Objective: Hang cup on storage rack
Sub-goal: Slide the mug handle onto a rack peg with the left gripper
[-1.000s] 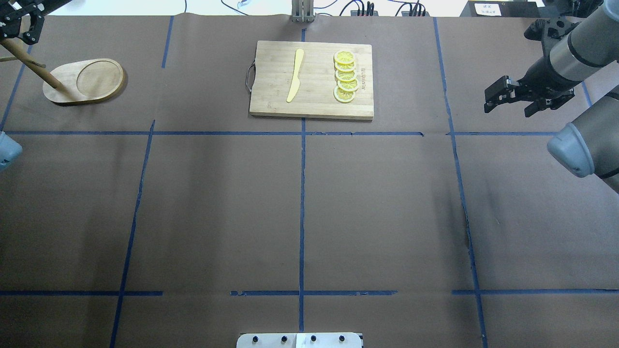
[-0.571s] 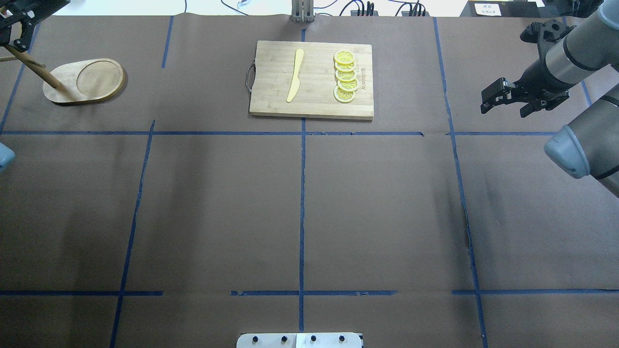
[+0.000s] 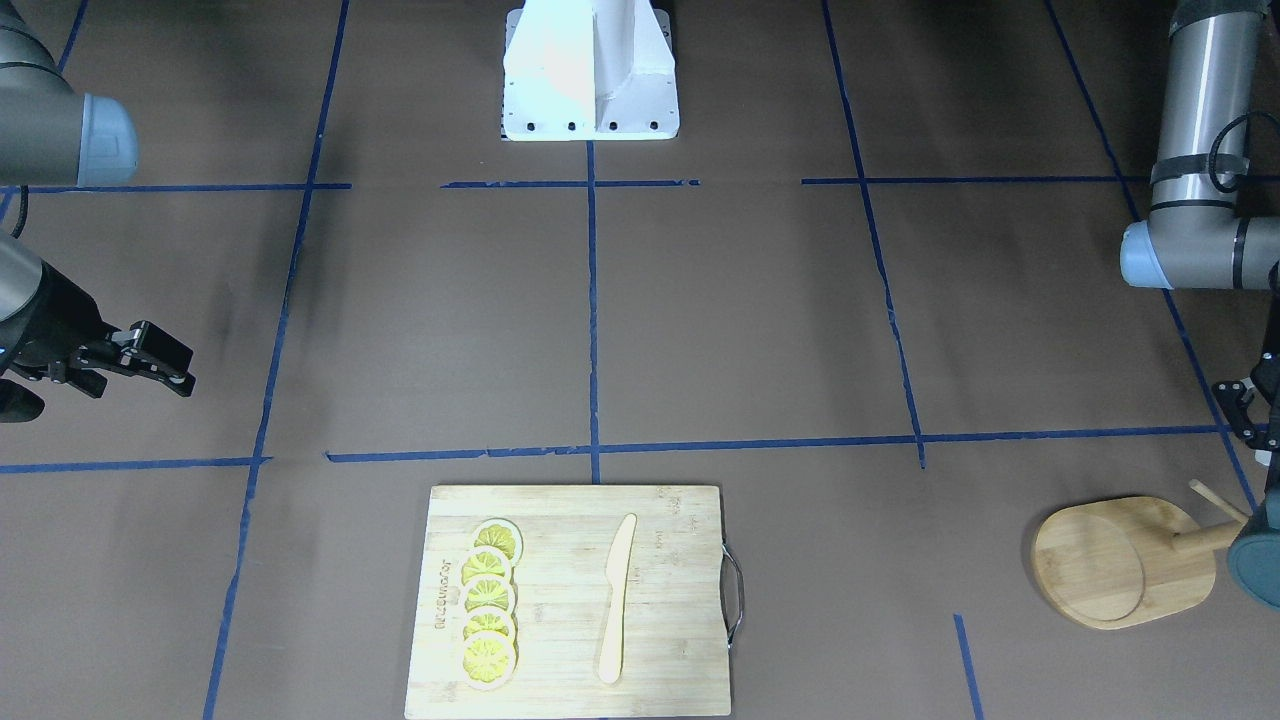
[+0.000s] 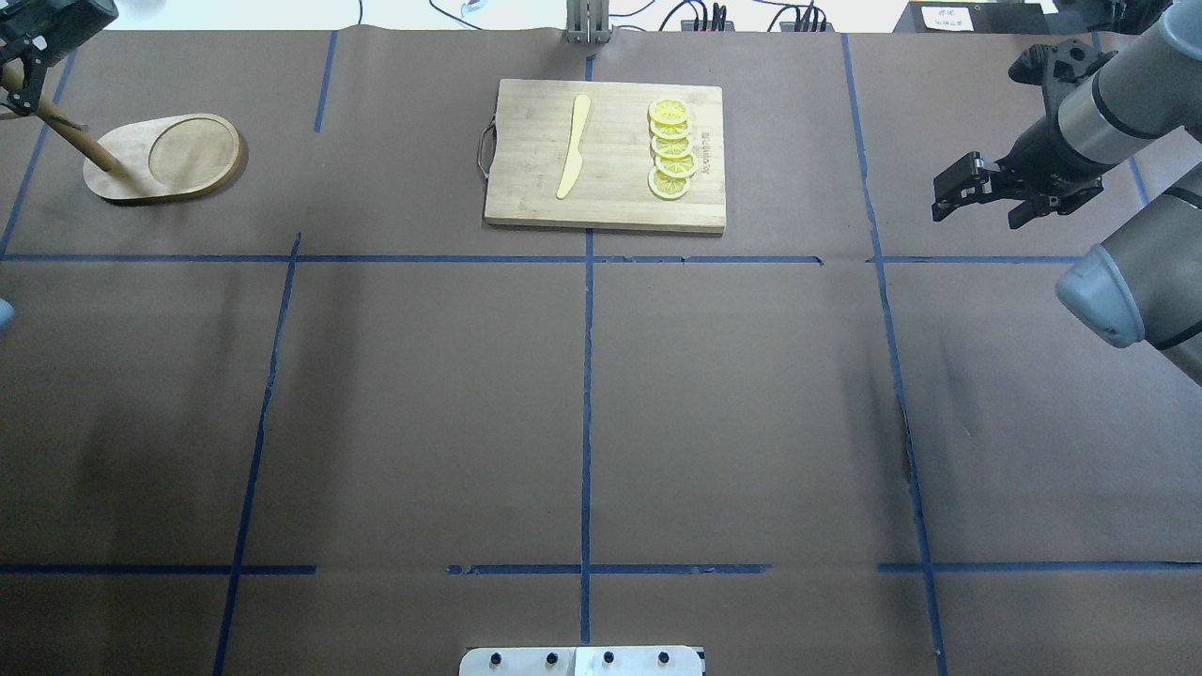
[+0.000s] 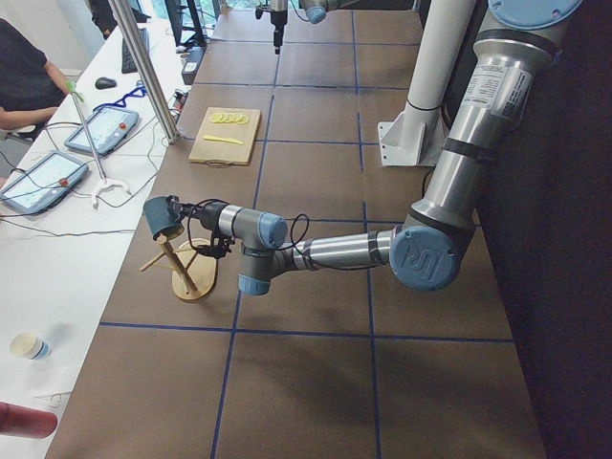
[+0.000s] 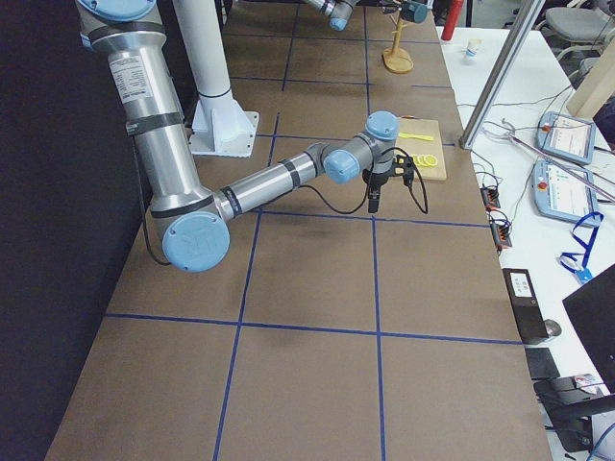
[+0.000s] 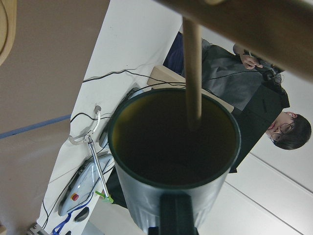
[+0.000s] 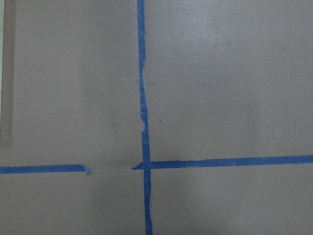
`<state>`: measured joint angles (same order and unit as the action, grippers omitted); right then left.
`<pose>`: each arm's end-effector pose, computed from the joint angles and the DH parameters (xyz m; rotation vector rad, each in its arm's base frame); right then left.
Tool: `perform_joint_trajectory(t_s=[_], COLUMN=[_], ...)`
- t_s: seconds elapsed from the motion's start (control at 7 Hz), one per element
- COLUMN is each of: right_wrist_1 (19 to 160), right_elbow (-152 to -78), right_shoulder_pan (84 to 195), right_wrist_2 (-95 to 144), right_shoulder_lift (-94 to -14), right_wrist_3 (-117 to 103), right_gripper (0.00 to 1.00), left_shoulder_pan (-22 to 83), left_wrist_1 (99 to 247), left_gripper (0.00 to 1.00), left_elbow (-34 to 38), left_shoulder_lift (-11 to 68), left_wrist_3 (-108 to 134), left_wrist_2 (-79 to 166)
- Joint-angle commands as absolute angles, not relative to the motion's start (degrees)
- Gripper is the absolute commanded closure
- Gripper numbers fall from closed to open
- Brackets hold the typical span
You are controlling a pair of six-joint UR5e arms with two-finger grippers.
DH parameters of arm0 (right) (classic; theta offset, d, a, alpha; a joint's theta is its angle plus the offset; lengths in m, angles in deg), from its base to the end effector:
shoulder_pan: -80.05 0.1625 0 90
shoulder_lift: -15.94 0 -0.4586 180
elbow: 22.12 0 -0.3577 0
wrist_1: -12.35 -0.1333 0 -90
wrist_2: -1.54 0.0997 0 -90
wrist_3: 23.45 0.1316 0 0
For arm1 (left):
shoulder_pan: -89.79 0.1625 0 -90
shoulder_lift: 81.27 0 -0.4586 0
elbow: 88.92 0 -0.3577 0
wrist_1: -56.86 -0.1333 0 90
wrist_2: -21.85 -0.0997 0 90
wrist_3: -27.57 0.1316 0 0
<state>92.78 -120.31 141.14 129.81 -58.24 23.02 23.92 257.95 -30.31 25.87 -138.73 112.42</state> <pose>-0.2408 -0.5432 0.4891 0.0497 -0.8567 0.0918 0.1251 -0.6021 0.5741 -0.1973 2.0609 -1.7343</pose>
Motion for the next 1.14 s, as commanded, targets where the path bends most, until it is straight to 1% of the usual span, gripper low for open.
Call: perform_joint_trajectory(t_s=[0.0, 0.14, 0.29, 0.43, 0.86, 1.0], right_wrist_1=[92.8, 92.8, 92.7, 92.7, 92.7, 92.7], right_elbow=[-120.2, -120.2, -120.3, -120.6, -120.6, -120.6], right_shoulder_pan=[140.9, 140.8, 140.7, 140.7, 140.7, 140.7], right_wrist_2=[129.8, 129.8, 129.8, 129.8, 129.8, 129.8], right_shoulder_lift=[-58.2, -58.1, -58.1, -58.1, -58.1, -58.1], right_wrist_3=[23.0, 23.0, 23.0, 23.1, 23.1, 23.2], right_gripper=[0.00, 0.00, 0.00, 0.00, 0.00, 0.00], left_shoulder_pan=[23.7, 23.7, 23.7, 24.0, 23.8, 23.7], left_wrist_1=[260.6, 260.9, 260.9, 260.9, 262.9, 265.6], left_gripper=[0.95, 0.92, 0.61, 0.01, 0.00, 0.00], left_elbow=[-32.9, -32.9, -32.8, -32.9, -32.3, -32.2], left_shoulder_lift=[25.9, 25.8, 25.9, 25.9, 25.8, 25.7], left_wrist_3=[-138.8, -138.8, -138.7, -138.5, -136.2, -124.4], left_wrist_2=[112.5, 112.5, 112.5, 112.4, 113.2, 116.4])
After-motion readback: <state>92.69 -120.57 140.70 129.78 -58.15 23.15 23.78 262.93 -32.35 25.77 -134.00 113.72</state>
